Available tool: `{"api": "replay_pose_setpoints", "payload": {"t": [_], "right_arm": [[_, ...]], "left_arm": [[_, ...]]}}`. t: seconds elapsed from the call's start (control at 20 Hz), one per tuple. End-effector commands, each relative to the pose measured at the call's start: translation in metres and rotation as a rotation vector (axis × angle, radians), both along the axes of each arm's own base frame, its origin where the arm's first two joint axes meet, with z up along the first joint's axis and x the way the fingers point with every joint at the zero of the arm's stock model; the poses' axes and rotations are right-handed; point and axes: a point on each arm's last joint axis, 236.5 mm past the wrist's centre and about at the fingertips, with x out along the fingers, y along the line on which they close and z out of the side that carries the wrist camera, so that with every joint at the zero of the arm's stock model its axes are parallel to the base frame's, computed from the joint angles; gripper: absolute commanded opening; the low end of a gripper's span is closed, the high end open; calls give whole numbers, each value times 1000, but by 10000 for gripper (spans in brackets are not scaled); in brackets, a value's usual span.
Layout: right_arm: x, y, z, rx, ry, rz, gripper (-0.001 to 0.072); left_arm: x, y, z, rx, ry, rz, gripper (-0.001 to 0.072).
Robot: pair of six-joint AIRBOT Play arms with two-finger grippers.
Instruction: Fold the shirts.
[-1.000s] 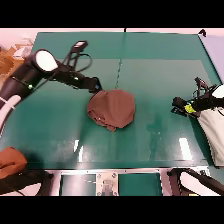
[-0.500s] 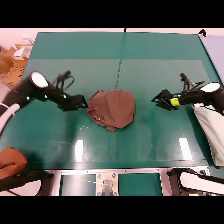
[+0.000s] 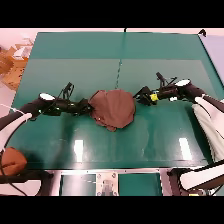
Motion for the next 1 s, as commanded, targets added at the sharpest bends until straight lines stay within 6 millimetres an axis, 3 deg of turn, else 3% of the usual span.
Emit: {"api": "replay_pose_setpoints", "payload": {"t": [0.0,0.1,0.25,0.4,0.5,0.6,0.75,0.95], "right_arm": [[2,13,-5,9,2,27,503],[0,13,-4,15,9,33,504],[-14,21,-1,40,41,78,503],[-32,48,-4,40,59,149,503],[-36,67,-7,26,39,175,505],[-20,79,-7,11,-16,123,554],[8,84,3,58,-66,9,554],[20,106,-3,87,-63,25,553]], "left_arm": [[-1,-3,7,-45,-38,-54,27],[11,31,11,10,-42,-61,26],[32,109,25,106,-6,-8,26],[42,148,29,170,-29,23,27],[46,162,26,237,-52,-1,27],[39,167,21,273,-44,-37,27],[32,174,15,314,-29,-68,27],[34,174,15,317,-34,-62,27]]}}
